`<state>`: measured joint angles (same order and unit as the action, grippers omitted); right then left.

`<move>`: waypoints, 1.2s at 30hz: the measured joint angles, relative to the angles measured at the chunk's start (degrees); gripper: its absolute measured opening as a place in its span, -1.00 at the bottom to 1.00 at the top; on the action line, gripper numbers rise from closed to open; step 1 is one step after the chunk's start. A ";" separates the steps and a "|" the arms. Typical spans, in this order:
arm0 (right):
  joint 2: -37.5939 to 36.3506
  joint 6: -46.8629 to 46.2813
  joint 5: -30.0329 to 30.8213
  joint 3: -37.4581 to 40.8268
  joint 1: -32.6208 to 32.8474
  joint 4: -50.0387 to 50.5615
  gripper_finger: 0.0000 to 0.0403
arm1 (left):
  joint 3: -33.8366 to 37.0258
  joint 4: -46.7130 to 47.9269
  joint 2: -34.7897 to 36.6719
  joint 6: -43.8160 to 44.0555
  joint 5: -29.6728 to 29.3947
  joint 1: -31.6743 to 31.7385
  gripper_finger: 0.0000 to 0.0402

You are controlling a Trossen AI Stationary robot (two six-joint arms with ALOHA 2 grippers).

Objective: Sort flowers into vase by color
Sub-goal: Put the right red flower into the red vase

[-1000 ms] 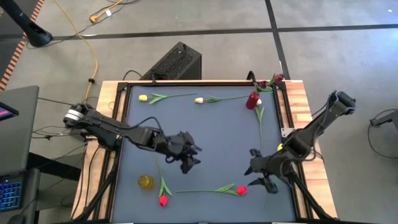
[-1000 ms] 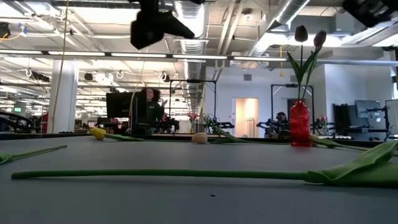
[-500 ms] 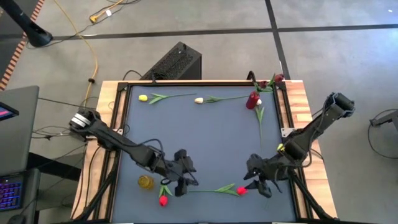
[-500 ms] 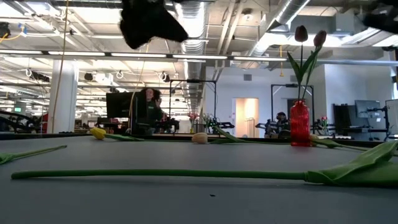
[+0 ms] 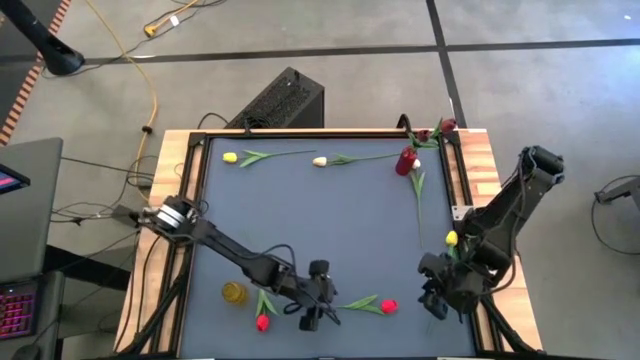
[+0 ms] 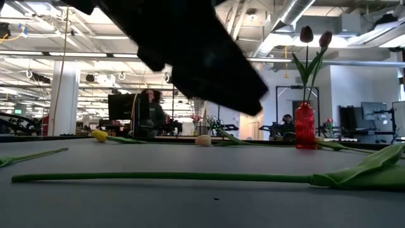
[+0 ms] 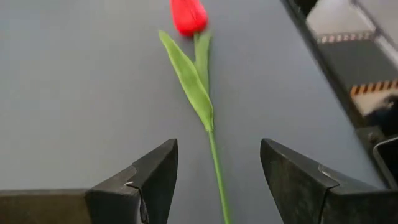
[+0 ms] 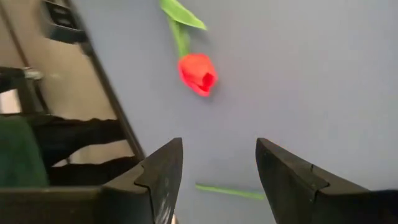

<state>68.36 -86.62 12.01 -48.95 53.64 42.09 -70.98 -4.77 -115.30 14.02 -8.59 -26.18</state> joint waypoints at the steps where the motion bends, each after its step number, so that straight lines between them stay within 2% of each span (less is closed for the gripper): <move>1: 0.00 -1.35 0.01 0.00 0.25 0.55 0.14 | -1.02 0.76 -1.16 -0.30 0.05 -0.13 0.08; 7: 0.42 -4.48 3.06 0.00 1.47 0.58 0.14 | -6.03 4.46 -5.64 -0.96 -0.45 -0.19 0.08; 11: 0.97 -4.47 4.36 0.00 2.05 0.24 0.14 | -6.41 6.39 -6.39 -0.45 -0.95 -0.25 0.08; 15: 1.74 -4.47 4.81 0.04 2.65 0.39 0.14 | -6.46 10.98 -7.03 1.89 -3.86 -0.71 0.08; 20: 3.41 -2.46 4.84 0.04 2.63 1.13 0.14 | -6.67 12.41 -8.05 1.68 -2.17 -1.36 0.05; 24: 4.87 -1.57 4.85 0.07 2.58 2.22 0.14 | -6.76 13.89 -8.16 0.62 -4.45 -2.72 -0.24; 29: 6.03 -1.56 4.84 0.08 2.52 2.67 0.14 | -6.67 16.22 -7.83 2.72 -3.35 -2.45 -0.88; 36: 5.44 -3.33 4.72 0.09 2.48 2.38 0.14 | -6.13 18.86 -4.80 3.46 -1.43 1.24 -0.99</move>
<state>73.80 -89.95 16.73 -48.86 56.12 44.46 -77.11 14.09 -120.10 17.47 -10.02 -24.95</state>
